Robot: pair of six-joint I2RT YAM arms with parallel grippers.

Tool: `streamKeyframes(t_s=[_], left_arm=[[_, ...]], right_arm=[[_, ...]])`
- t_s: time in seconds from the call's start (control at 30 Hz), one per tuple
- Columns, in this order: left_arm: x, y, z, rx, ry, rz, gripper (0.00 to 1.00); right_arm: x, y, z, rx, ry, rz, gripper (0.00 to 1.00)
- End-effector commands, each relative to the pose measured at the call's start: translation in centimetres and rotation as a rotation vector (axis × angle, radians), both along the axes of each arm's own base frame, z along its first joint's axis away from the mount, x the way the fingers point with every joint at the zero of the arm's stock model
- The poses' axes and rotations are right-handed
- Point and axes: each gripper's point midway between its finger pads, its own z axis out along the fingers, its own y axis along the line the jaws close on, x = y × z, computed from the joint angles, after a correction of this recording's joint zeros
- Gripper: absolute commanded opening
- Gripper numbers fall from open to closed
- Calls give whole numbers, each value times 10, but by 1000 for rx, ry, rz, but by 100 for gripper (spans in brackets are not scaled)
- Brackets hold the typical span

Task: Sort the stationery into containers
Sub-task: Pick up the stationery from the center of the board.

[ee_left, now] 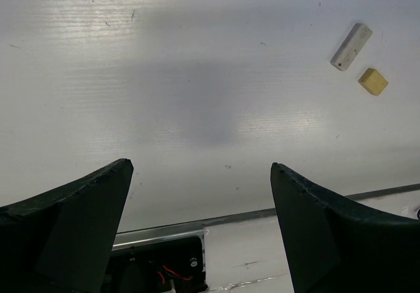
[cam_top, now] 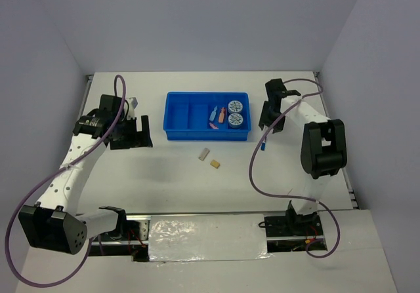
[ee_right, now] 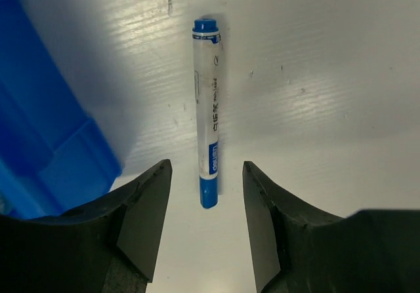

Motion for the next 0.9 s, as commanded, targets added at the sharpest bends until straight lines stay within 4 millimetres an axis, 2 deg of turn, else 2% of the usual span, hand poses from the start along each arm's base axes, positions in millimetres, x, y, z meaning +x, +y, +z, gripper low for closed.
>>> streamKeyframes(t_s=[0.0, 0.07, 0.23, 0.3, 0.37, 0.53, 0.57, 0.67, 0.7, 0.73, 0.77, 0.8, 0.87], left_arm=[[2, -1, 17, -8, -35, -4, 99], [0, 0, 17, -4, -33, 0, 99], [-7, 1, 13, -5, -23, -3, 99], [-10, 2, 12, -1, -21, -3, 99], [-12, 3, 10, 3, -19, -2, 99], [-14, 2, 10, 0, -21, -2, 99], [-14, 3, 11, 1, -20, -2, 99], [-15, 3, 12, 0, -25, -5, 99], [-15, 3, 13, 0, -29, -7, 99], [-16, 2, 13, 0, -29, -7, 99], [-15, 2, 14, -3, -30, -7, 99], [-14, 2, 13, -5, -29, -1, 99], [-13, 1, 12, -12, -27, 11, 99]], right_arm=[[12, 3, -12, 19, -26, 29, 54], [11, 8, -27, 39, -1, 52, 52], [1, 4, -56, 25, 66, 35, 40], [1, 2, -55, 36, 58, 13, 32], [0, -3, -53, 29, 57, -18, 29], [-4, -2, -52, 73, 84, -33, 22], [-4, 2, -51, 90, 86, -25, 17], [4, 2, -15, 100, -22, -52, 17], [12, 8, 22, 110, -130, -44, 17], [17, 12, 43, 118, -193, -32, 17], [24, 21, 64, 130, -255, 0, 18], [34, 42, 101, 163, -341, 84, 19], [42, 75, 124, 236, -368, 212, 19]])
